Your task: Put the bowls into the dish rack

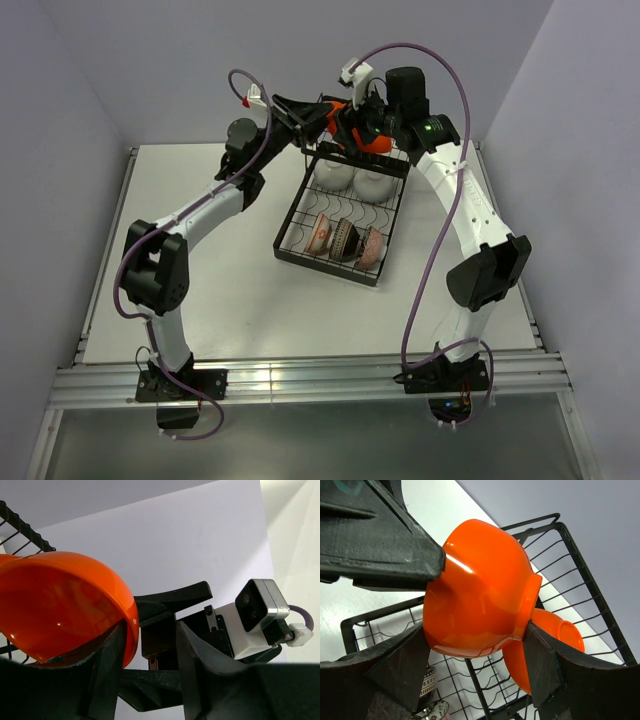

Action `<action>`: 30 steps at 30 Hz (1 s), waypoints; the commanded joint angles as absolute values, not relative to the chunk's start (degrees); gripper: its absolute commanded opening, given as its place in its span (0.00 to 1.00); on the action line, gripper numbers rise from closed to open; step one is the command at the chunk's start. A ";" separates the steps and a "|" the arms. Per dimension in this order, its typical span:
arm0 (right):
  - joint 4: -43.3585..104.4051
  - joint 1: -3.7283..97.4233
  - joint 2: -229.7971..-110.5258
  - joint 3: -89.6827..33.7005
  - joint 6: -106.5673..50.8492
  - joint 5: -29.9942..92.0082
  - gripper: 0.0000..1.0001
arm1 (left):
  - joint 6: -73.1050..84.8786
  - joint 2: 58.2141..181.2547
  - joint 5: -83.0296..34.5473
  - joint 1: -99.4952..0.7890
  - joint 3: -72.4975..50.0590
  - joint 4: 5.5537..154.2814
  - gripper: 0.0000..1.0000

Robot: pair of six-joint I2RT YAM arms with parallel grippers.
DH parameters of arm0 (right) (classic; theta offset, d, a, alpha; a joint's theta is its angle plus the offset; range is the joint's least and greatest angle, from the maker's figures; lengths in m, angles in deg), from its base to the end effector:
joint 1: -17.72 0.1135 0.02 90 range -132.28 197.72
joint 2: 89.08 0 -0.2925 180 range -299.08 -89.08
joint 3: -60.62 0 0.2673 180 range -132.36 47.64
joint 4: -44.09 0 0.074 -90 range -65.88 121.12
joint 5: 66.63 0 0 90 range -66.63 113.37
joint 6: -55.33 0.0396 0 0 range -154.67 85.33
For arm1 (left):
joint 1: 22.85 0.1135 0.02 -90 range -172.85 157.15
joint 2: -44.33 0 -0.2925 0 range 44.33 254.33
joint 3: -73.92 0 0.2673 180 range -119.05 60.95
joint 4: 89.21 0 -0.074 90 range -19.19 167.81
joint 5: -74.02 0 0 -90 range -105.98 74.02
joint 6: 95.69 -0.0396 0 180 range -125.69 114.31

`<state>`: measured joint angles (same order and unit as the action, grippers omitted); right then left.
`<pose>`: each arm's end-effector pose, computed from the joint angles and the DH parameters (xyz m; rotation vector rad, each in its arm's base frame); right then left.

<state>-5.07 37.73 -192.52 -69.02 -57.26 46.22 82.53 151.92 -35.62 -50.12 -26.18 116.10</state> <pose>0.3984 0.1614 0.4729 -0.9459 1.7118 0.3627 0.4200 -0.2315 0.3915 -0.4570 1.4840 -1.8922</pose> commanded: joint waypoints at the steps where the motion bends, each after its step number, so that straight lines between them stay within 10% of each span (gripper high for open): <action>1: -1.67 37.76 -191.21 -69.52 -58.67 44.64 0.00 | 82.81 148.57 -35.93 -49.57 -27.03 117.28 0.50; 30: -2.37 37.85 -196.83 -73.99 -65.61 38.31 0.00 | 81.94 139.96 -38.92 -44.04 -16.75 113.76 0.97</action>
<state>-5.13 37.73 -196.34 -70.26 -63.97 40.25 82.49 144.14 -37.39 -45.07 -17.64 112.62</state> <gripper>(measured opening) 0.749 0.966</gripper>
